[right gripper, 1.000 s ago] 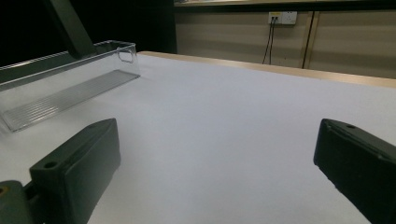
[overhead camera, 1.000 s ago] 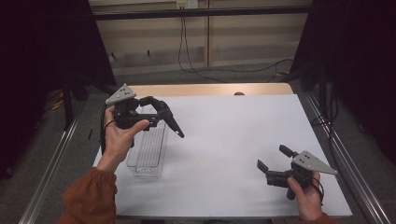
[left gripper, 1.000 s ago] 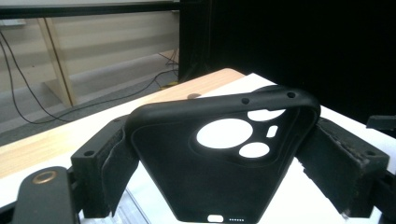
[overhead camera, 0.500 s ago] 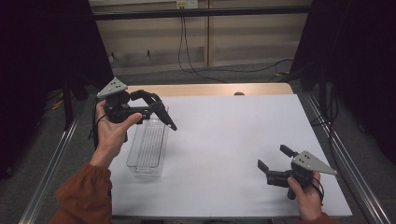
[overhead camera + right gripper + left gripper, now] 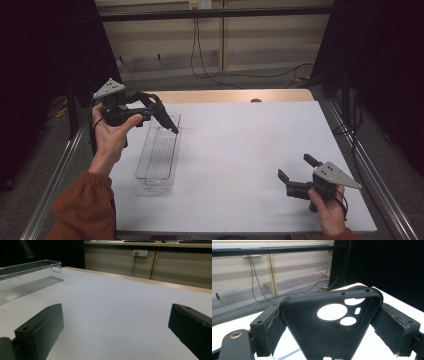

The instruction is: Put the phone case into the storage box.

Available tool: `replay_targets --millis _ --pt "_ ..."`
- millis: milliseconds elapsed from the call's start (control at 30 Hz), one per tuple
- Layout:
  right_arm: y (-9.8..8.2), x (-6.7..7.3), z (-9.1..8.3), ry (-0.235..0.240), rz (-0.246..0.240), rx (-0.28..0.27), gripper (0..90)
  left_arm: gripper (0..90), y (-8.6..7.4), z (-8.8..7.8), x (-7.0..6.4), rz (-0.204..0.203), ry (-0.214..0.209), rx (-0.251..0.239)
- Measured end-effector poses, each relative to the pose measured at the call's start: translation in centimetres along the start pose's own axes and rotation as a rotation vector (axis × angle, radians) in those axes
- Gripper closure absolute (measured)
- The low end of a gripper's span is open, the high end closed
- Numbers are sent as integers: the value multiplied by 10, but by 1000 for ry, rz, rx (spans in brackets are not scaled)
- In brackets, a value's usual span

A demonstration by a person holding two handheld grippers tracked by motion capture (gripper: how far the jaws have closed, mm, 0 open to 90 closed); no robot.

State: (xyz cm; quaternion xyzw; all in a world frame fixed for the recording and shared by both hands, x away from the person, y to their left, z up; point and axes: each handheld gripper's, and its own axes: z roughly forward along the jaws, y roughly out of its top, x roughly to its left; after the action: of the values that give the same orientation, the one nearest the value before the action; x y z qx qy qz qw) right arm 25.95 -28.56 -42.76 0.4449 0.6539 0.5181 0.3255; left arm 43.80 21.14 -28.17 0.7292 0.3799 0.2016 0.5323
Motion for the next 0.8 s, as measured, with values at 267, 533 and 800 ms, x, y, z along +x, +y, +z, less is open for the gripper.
replay_targets --millis 267,533,800 --pt "0 1 0 7 -14 -1 0 150 -2 7 9 -12 42 16" --pt "0 2 1 23 -14 1 0 150 -4 14 15 -8 77 28" --pt "0 2 0 24 -12 0 0 149 -7 22 19 -22 108 30"
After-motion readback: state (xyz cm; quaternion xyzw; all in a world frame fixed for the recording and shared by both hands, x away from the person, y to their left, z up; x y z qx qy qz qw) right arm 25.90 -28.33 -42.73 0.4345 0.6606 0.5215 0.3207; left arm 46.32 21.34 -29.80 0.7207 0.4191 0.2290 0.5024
